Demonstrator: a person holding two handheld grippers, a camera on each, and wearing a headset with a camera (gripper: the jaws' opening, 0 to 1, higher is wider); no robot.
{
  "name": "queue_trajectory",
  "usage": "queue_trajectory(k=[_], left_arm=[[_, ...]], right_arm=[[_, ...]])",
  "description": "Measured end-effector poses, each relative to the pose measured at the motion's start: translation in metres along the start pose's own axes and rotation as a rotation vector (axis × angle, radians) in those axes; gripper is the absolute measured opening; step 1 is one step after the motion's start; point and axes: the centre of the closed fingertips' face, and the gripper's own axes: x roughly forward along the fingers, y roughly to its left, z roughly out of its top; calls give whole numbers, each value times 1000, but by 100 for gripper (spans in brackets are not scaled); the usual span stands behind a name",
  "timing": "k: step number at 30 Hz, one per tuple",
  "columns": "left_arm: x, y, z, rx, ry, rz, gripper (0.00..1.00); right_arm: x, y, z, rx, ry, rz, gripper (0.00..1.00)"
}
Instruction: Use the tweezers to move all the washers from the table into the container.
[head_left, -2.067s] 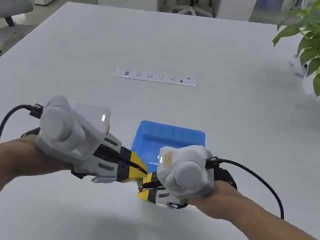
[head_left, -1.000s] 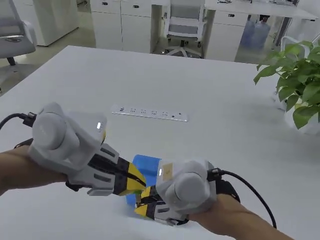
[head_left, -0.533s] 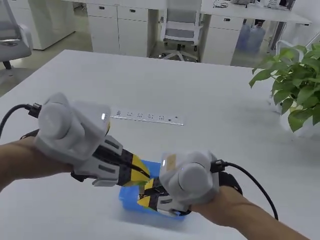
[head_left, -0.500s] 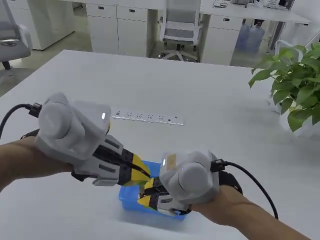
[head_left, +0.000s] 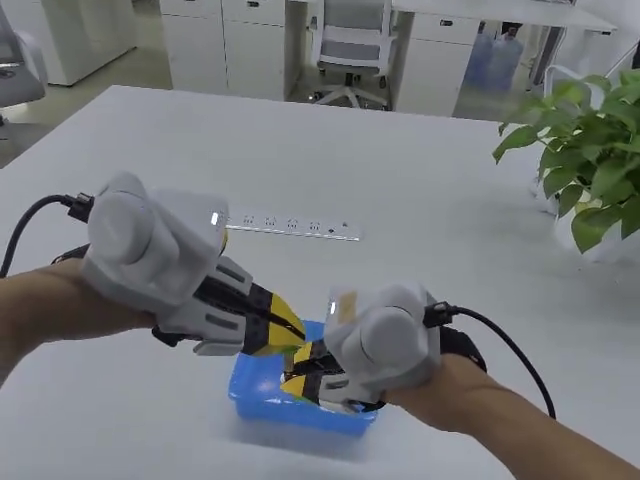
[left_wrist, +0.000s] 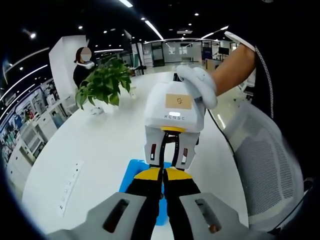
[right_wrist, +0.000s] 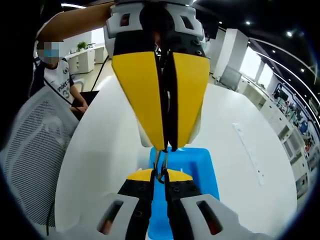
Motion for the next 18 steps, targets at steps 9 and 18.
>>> queue_trajectory(k=[9,18], left_arm=[[8,13,-11,-19,4,-7,5],[17,24,-27,-45,14,-9,5]], right_arm=[[12,-10,-9,18,5,14,10],[26,-18,-21,37,14,34,10]])
